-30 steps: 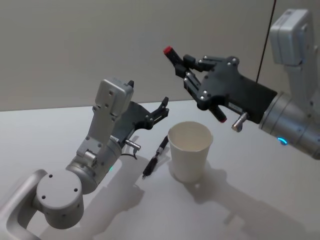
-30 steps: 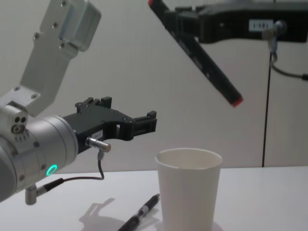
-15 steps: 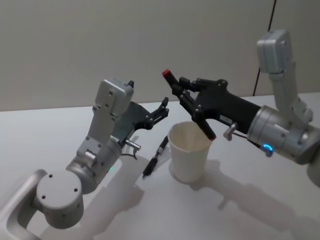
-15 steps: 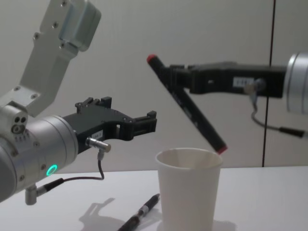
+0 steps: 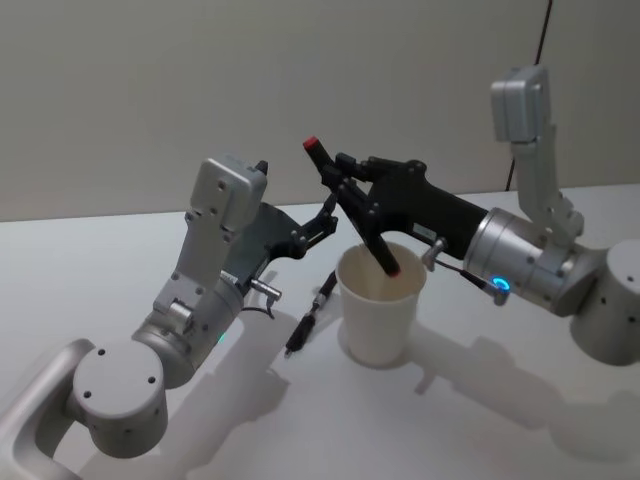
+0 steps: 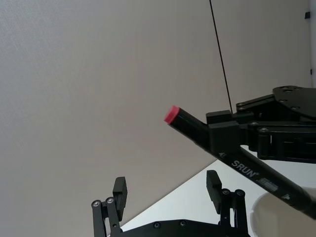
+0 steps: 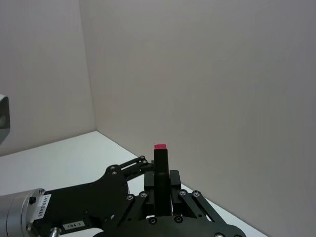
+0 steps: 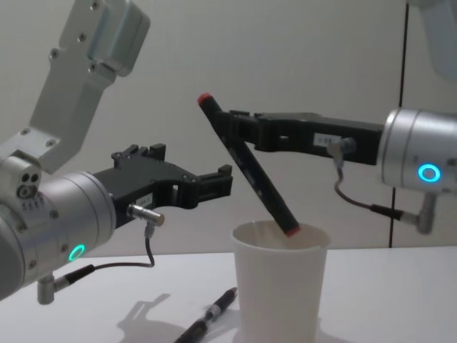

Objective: Place the pen into the pen holder.

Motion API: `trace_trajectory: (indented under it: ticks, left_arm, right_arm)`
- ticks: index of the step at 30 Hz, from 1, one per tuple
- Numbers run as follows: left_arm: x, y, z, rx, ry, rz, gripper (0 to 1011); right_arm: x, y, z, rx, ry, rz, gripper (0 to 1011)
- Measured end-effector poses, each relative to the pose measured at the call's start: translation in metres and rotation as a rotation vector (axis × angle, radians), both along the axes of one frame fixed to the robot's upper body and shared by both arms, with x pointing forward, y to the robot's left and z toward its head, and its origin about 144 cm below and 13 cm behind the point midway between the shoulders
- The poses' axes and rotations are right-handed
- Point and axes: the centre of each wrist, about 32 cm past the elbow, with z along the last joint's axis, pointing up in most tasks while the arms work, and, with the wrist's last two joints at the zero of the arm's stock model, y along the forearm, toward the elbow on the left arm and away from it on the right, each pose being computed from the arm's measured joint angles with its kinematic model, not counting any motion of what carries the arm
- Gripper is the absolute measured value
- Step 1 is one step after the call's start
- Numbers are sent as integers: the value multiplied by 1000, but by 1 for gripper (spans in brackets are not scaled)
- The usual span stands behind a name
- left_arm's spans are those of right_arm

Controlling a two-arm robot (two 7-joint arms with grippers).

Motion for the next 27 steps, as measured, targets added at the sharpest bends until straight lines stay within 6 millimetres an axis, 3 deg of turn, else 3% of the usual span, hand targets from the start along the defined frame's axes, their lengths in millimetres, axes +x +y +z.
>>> trace_trajectory:
  ticks: [12, 27]
  left_arm:
    - [0, 0, 0, 0, 0, 0, 1001]
    - [0, 0, 0, 0, 0, 0, 1001]
  right_arm:
    - [2, 7, 3, 30, -19, 57, 175]
    - [-5, -6, 2, 22, -26, 31, 175]
